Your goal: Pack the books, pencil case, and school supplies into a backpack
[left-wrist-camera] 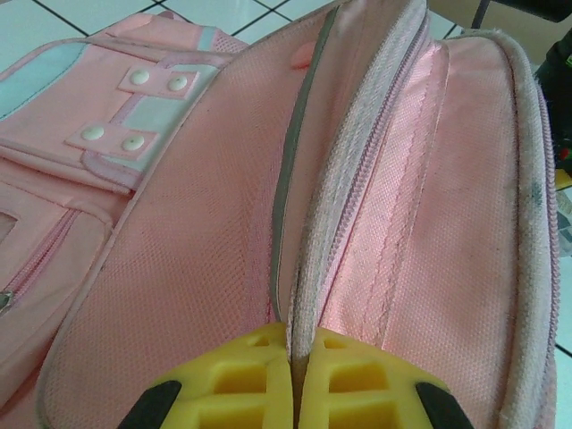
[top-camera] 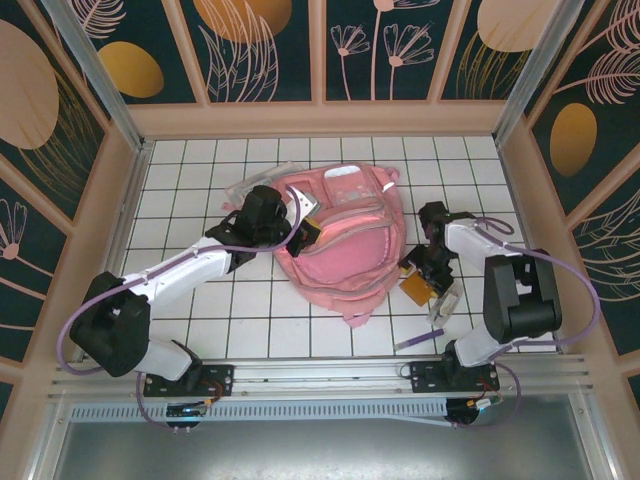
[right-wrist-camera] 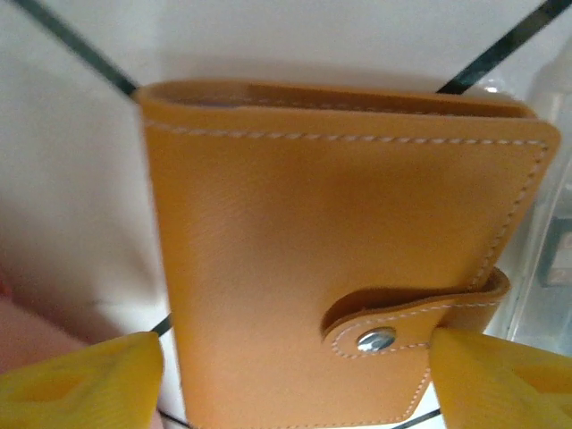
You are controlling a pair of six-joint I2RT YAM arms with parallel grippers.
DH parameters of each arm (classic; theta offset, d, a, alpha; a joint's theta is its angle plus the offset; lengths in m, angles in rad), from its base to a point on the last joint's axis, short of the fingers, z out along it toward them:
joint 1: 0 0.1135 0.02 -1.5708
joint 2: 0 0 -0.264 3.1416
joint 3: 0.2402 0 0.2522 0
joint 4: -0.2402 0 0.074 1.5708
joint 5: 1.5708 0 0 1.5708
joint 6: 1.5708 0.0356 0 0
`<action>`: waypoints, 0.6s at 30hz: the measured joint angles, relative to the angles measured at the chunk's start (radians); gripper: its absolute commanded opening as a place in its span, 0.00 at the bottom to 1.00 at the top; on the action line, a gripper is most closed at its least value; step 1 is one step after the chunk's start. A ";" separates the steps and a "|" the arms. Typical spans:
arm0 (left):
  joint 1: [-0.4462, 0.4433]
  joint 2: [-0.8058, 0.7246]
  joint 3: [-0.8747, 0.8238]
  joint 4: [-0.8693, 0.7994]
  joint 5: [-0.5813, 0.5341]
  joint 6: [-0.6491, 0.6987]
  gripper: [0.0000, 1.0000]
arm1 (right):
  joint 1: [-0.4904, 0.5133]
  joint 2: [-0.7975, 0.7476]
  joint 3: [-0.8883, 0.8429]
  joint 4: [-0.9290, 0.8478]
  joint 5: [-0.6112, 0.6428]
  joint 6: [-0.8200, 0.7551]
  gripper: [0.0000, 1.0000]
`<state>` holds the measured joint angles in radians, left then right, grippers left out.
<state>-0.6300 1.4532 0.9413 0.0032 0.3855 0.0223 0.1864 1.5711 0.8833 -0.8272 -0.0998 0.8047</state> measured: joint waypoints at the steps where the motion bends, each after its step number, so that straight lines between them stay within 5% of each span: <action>1: 0.000 0.000 -0.001 0.000 0.000 0.003 0.00 | 0.000 0.014 0.003 -0.004 0.006 0.004 0.71; 10: 0.000 0.000 -0.047 0.003 0.005 0.022 0.00 | 0.019 0.082 0.073 -0.049 0.023 0.005 0.44; 15: 0.000 -0.004 -0.051 0.008 0.005 0.022 0.00 | 0.032 0.056 0.079 -0.053 0.035 -0.002 0.15; 18: 0.000 -0.007 -0.050 0.009 0.006 0.021 0.00 | 0.031 0.014 0.080 -0.043 0.053 0.005 0.12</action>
<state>-0.6304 1.4464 0.8909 0.0124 0.3916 0.0437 0.2176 1.5852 0.9638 -0.8703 -0.0463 0.8097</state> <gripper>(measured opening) 0.046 0.147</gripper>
